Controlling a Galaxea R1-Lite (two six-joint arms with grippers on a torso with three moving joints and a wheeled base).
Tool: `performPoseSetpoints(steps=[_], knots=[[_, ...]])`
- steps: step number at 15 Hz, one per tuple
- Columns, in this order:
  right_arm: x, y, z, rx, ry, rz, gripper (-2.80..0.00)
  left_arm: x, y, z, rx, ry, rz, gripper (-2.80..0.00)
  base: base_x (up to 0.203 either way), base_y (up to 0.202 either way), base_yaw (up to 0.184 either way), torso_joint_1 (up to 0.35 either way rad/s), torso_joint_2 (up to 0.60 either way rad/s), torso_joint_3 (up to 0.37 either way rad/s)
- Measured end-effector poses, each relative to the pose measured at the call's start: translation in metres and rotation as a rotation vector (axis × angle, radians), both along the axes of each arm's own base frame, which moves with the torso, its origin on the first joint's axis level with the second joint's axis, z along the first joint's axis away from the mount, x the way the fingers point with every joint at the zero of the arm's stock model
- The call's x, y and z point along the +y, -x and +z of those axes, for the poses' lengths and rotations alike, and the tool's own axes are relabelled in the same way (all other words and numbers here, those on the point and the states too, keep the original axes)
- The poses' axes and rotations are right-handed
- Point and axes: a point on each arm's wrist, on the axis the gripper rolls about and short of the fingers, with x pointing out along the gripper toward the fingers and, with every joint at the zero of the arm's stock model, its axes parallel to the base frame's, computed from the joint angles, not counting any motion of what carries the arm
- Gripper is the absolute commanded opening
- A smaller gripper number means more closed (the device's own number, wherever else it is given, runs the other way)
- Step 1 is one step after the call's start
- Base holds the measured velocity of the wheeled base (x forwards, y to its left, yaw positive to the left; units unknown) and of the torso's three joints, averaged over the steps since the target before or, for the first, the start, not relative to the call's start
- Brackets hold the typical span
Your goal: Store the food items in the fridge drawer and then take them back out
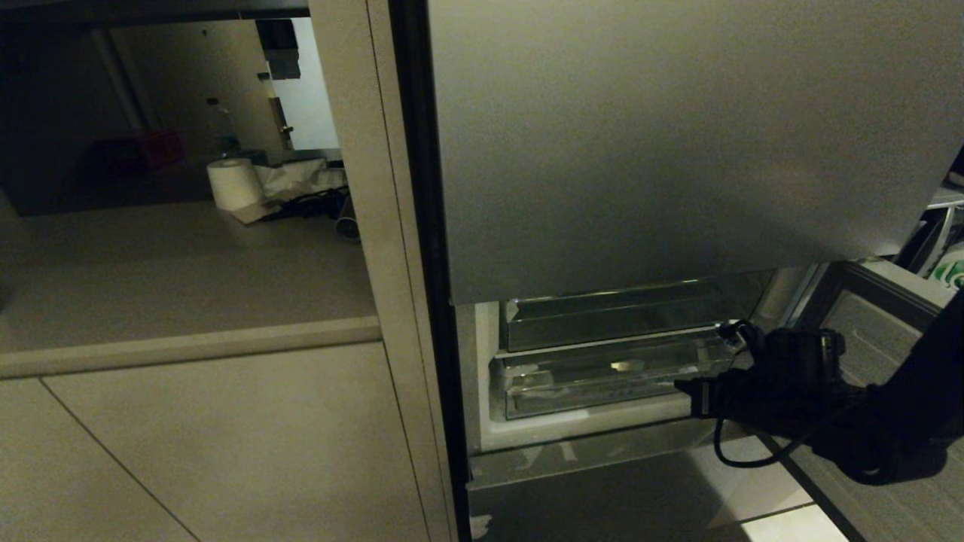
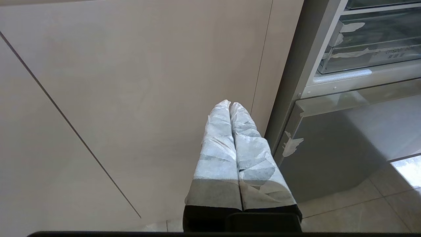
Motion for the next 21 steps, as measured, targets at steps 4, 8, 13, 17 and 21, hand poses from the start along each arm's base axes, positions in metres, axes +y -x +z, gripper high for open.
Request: performPoseSetpoints(steps=[4,8,13,17,21], knots=[[-0.005,0.070,0.048,-0.039,0.014,-0.024,-2.80,0.000,0.000,0.000,0.000,0.000,0.000,-2.80,0.000,0.000,0.000,0.000,0.00,0.000],[-0.012,0.169,0.095,-0.169,0.063,-0.124,-2.80,0.000,0.000,0.000,0.000,0.000,0.000,-2.80,0.000,0.000,0.000,0.000,0.00,0.000],[-0.022,0.293,0.085,-0.448,0.175,-0.214,-2.80,0.000,0.000,0.000,0.000,0.000,0.000,-2.80,0.000,0.000,0.000,0.000,0.00,0.000],[-0.023,0.339,0.048,-0.552,0.222,-0.228,-2.80,0.000,0.000,0.000,0.000,0.000,0.000,-2.80,0.000,0.000,0.000,0.000,0.00,0.000],[-0.023,0.349,0.037,-0.587,0.231,-0.253,-2.80,0.000,0.000,0.000,0.000,0.000,0.000,-2.80,0.000,0.000,0.000,0.000,0.00,0.000]])
